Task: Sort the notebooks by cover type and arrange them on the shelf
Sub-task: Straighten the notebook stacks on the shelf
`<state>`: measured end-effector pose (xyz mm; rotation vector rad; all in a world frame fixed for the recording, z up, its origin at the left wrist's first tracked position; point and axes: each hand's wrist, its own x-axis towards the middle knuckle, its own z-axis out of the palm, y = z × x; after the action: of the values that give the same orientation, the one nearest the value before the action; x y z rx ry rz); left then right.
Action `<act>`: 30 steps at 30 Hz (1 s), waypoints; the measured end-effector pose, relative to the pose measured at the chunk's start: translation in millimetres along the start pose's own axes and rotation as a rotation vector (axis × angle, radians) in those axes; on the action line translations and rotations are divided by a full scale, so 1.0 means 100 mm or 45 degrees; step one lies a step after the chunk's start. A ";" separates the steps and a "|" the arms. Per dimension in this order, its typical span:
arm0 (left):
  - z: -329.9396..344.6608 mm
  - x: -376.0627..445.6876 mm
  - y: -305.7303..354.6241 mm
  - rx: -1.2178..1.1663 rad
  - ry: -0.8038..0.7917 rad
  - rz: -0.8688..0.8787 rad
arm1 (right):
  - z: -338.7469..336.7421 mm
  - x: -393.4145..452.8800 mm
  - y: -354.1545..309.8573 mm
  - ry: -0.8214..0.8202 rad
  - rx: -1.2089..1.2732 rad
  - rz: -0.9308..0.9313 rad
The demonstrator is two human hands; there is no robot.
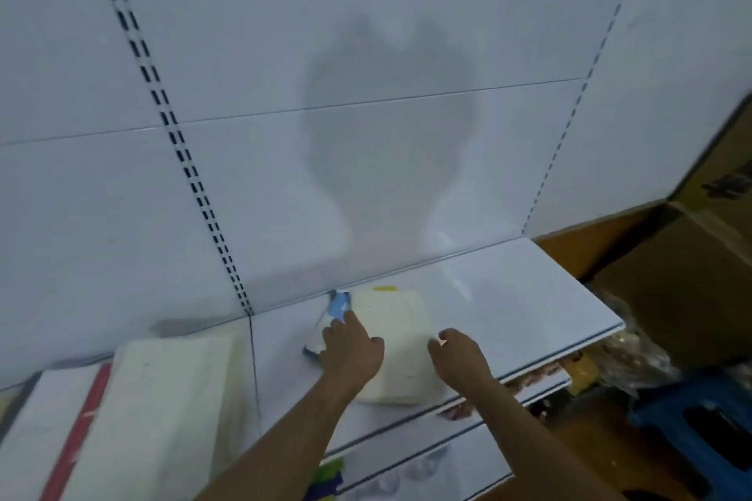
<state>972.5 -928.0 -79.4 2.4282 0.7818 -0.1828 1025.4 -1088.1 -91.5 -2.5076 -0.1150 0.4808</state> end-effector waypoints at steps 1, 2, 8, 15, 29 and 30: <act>0.03 0.01 -0.04 -0.008 -0.026 -0.041 | 0.06 0.05 0.00 -0.029 -0.032 -0.009; 0.06 0.01 -0.06 -0.008 -0.049 -0.066 | 0.11 0.10 -0.01 -0.043 -0.050 -0.015; 0.26 -0.01 0.10 -0.078 -0.011 -0.201 | 0.22 0.22 -0.02 -0.029 0.063 0.048; 0.45 -0.11 0.27 -0.519 0.006 -0.299 | 0.07 0.30 0.27 -0.110 0.195 -0.028; -0.52 -1.05 -0.46 -1.022 0.647 -0.326 | 0.42 -0.42 -1.16 -0.214 0.525 -0.394; -0.65 -1.17 -0.65 -1.033 0.718 -0.360 | 0.52 -0.59 -1.35 -0.249 0.521 -0.458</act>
<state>836.6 -906.2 -22.4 1.5836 1.1580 0.6251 955.0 -959.2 -37.7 -1.9810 -0.4835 0.5347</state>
